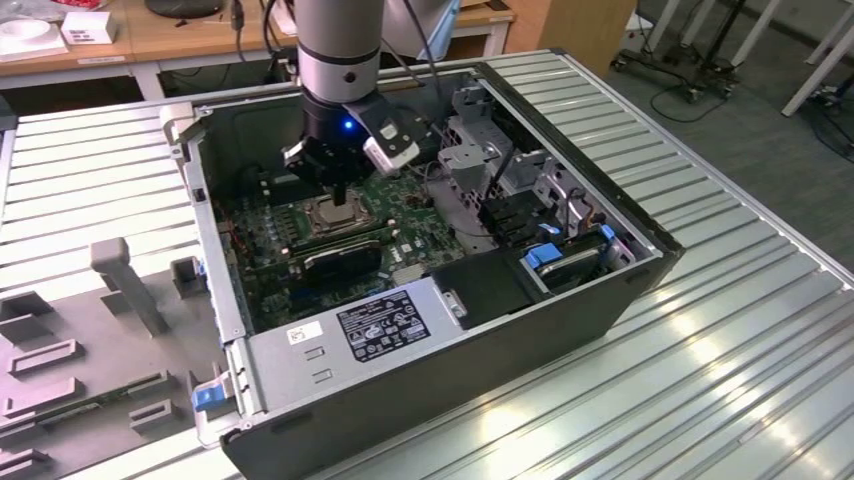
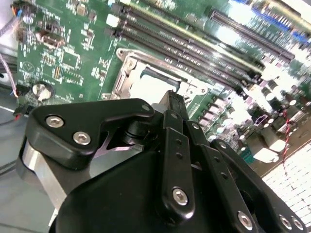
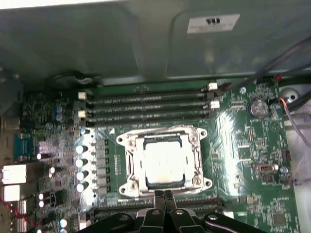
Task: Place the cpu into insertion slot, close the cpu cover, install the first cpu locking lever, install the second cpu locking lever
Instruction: 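Install the second cpu locking lever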
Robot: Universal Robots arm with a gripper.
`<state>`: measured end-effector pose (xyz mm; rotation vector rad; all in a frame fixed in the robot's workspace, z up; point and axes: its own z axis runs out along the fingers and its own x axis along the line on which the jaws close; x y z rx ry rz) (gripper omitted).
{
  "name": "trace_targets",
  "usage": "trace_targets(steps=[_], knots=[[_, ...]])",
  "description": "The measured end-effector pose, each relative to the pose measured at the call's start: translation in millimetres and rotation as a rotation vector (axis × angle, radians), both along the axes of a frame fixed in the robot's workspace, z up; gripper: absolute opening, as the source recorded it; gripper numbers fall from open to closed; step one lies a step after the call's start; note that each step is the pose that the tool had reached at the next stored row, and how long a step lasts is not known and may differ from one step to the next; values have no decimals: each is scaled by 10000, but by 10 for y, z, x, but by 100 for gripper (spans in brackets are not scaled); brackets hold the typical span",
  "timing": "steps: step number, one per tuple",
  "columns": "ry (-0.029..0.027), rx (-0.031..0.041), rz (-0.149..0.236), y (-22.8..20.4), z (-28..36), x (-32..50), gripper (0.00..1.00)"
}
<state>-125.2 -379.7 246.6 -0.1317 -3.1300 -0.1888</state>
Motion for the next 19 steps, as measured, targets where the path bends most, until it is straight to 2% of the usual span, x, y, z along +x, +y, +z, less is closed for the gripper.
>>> trace_targets(steps=[4,6,12,19], knots=[[0,-3,0,80,1,0,11],[1,-10,1,83,20,0,11],[0,-9,-1,83,135,0,11],[0,-9,0,83,143,0,11]])
